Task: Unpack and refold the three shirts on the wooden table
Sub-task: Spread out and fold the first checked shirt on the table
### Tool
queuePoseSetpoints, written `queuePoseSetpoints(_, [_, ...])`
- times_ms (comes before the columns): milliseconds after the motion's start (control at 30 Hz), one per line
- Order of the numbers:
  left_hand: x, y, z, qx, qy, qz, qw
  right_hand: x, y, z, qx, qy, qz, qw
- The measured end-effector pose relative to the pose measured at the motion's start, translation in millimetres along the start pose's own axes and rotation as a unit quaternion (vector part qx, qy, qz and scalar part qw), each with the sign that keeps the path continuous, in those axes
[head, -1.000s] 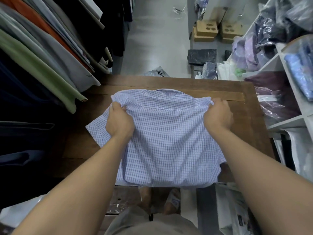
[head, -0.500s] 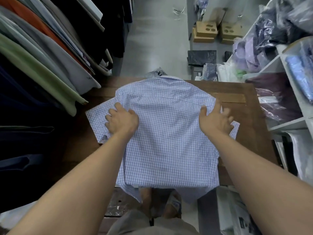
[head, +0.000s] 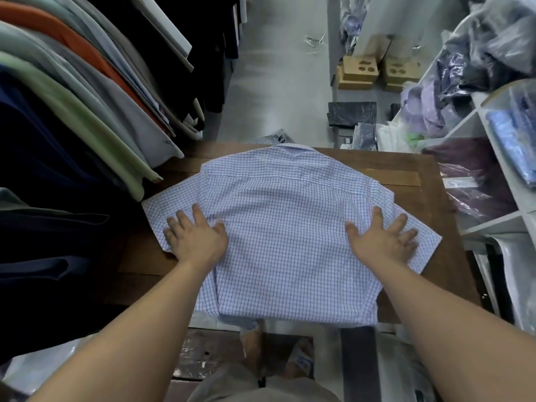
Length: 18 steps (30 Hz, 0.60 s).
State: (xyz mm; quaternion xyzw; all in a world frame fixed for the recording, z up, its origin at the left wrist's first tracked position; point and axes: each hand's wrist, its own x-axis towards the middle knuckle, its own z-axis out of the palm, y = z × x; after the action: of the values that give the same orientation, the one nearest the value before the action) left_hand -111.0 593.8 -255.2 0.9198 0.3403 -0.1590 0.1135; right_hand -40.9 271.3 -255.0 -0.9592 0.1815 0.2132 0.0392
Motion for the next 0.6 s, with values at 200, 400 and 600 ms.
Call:
queuePoseSetpoints(200, [-47.9, 22.1, 3.2, -0.061, -0.063, -0.029, 0.996, -36.8, -18.4, 4.5, -0.025, -0.015, -0.034, 0.999])
queuePoseSetpoints(400, [-70.2, 25.2, 1.4, -0.050, -0.144, -0.092, 0.984, -56.8, -13.9, 5.1, -0.018, -0.080, -0.051, 0.995])
queuePoseSetpoints(600, [-82.2, 11.5, 8.6, -0.092, -0.191, -0.135, 0.968, -60.8, 4.8, 9.4, -0.004, -0.131, -0.091, 0.987])
